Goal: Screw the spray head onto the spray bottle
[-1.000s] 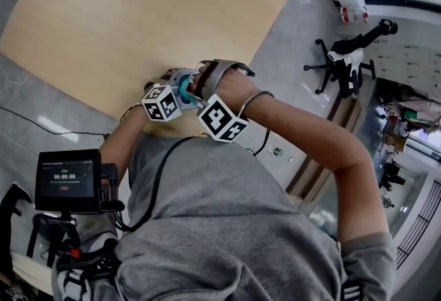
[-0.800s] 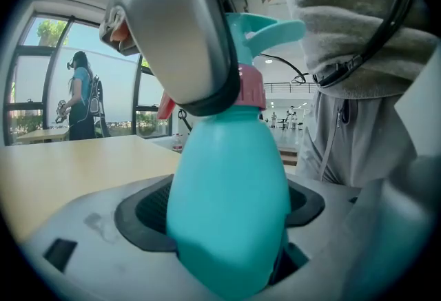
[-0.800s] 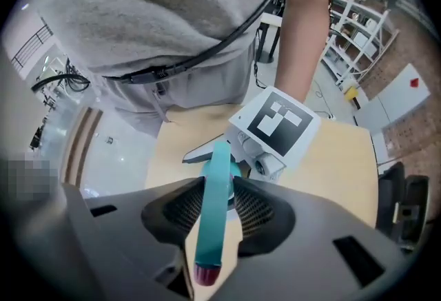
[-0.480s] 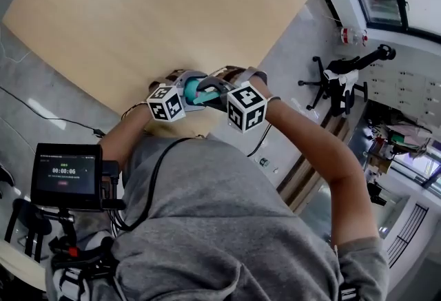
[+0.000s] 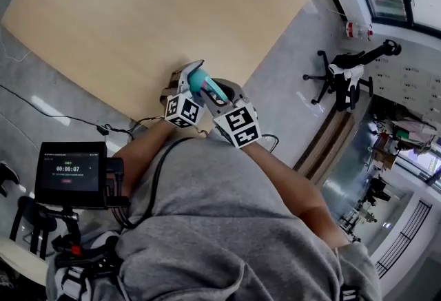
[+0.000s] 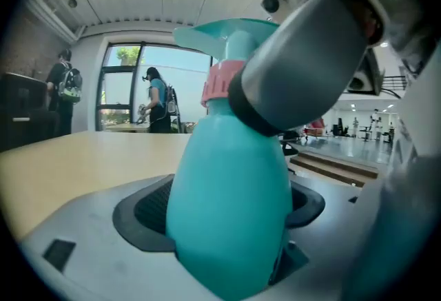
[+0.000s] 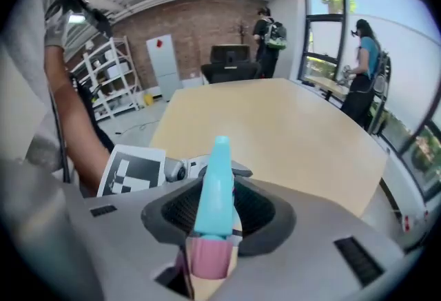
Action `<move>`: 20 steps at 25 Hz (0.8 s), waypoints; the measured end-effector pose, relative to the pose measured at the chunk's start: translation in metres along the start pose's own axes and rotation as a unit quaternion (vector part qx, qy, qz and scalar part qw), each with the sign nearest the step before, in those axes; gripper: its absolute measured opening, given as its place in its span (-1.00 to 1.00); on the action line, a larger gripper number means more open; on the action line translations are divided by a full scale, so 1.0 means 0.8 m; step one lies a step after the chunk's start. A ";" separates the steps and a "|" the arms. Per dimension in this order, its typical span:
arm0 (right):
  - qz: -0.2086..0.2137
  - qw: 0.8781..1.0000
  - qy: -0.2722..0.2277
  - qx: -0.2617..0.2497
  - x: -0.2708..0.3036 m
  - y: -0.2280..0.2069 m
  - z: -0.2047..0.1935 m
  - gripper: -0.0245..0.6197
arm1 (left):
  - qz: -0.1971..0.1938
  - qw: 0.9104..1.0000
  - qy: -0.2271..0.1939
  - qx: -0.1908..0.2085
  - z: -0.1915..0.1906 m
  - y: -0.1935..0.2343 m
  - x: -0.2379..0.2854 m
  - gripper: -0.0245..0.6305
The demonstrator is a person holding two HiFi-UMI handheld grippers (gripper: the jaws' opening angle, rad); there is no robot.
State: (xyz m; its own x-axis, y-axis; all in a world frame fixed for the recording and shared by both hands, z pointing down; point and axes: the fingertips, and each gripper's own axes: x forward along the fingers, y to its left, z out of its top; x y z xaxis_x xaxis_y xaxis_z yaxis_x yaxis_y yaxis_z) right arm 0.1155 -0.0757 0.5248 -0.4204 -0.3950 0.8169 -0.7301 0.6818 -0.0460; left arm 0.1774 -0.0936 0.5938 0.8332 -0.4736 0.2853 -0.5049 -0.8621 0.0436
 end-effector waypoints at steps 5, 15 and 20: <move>-0.022 0.999 -0.010 0.041 0.008 0.000 0.000 -0.50 | 0.020 1.000 0.009 -0.012 -0.008 0.007 -0.001 0.33; 0.128 0.983 0.025 -0.131 -0.033 0.012 0.034 -0.20 | -0.113 0.993 -0.002 0.029 -0.009 -0.007 0.004 0.33; 0.226 0.891 0.065 -0.389 -0.086 0.014 0.056 -0.20 | -0.221 0.974 0.006 0.052 -0.010 -0.016 0.002 0.33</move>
State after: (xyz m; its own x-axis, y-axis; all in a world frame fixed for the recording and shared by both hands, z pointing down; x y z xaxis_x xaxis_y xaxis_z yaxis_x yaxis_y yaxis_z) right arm 0.1117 -0.0688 0.4425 -0.4733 0.0687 0.8782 0.1127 0.9935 -0.0169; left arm 0.1832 -0.0819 0.6014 0.9611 -0.0513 0.2712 -0.0723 -0.9950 0.0682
